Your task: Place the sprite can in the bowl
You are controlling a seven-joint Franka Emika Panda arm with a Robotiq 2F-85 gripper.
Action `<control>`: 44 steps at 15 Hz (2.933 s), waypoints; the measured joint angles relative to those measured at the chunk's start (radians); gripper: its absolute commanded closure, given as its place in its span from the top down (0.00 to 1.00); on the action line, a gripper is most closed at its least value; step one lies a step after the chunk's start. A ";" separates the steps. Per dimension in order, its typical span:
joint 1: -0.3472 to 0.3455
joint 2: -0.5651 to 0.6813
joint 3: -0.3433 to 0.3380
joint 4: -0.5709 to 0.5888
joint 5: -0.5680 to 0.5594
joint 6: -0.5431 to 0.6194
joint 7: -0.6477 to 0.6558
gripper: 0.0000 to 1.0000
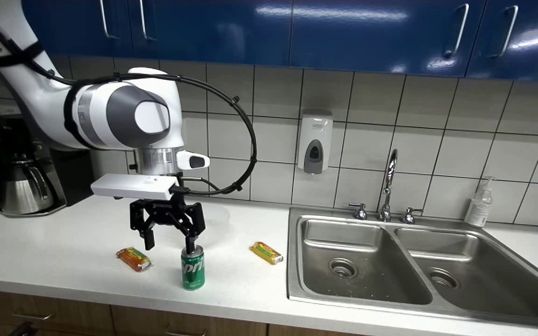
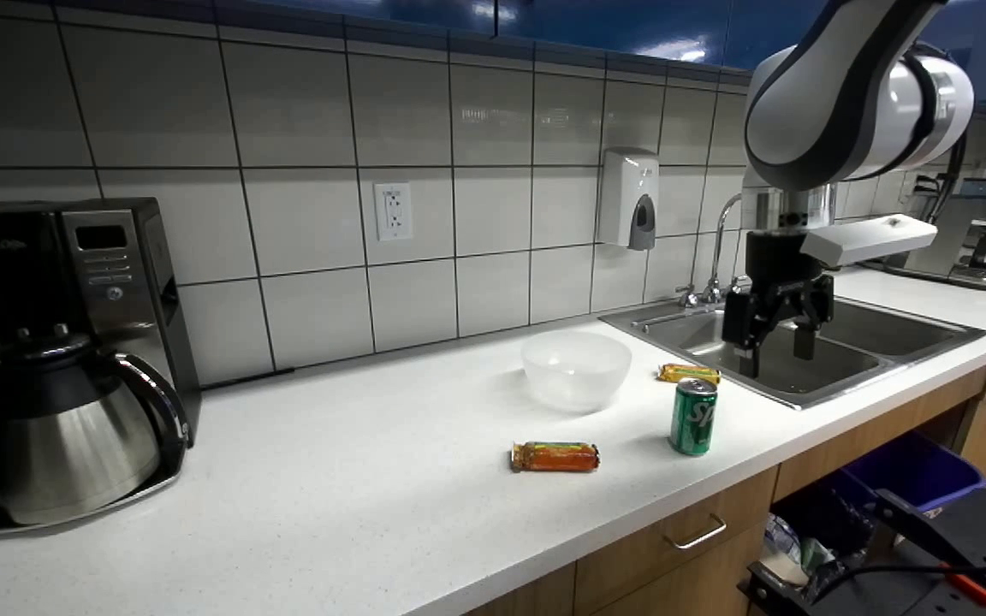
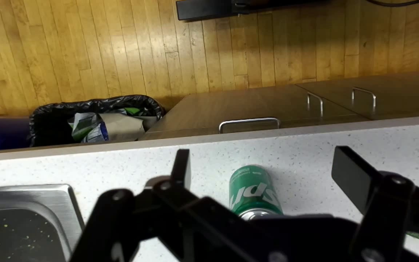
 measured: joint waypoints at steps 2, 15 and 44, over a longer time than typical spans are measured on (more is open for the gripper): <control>-0.007 0.030 0.000 0.009 -0.007 0.025 0.028 1.00; 0.001 0.223 0.000 0.119 0.117 0.105 0.098 1.00; 0.071 0.544 0.029 0.412 0.209 0.102 0.156 1.00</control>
